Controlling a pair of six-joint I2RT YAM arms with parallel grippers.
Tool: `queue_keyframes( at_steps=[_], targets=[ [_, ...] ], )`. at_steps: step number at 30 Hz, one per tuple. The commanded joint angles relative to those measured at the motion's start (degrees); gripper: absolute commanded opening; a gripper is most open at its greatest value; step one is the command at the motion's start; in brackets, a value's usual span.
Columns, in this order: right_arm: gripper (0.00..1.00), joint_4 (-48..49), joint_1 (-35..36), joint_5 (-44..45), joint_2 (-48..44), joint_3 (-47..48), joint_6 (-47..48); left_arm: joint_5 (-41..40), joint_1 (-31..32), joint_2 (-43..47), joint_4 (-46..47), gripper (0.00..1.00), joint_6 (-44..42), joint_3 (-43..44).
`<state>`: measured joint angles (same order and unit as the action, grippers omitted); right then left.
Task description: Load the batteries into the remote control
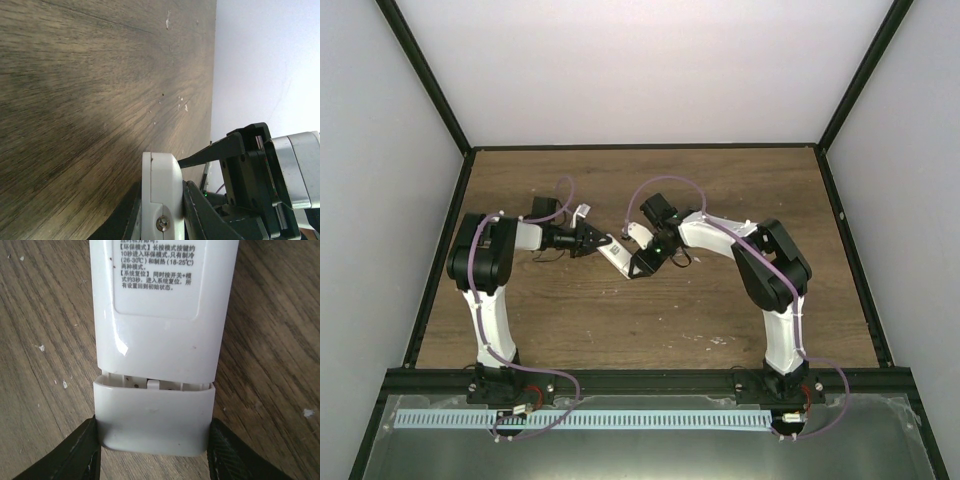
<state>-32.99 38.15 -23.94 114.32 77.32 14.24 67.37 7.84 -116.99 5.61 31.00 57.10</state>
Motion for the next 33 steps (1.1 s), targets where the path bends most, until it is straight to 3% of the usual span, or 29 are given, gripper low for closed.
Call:
queue_keyframes(
  at_steps=[1, 33],
  targets=[
    [0.43, -1.1, 1.5, -0.9, 1.1, 0.6, -0.6, -2.3, -0.1, -0.2, -0.4, 0.00, -2.1, 0.8],
    [0.53, -3.3, 3.2, 2.1, 2.9, 5.6, -1.2, -3.4, -0.2, 1.1, 0.1, 0.00, -2.1, -0.1]
  ],
)
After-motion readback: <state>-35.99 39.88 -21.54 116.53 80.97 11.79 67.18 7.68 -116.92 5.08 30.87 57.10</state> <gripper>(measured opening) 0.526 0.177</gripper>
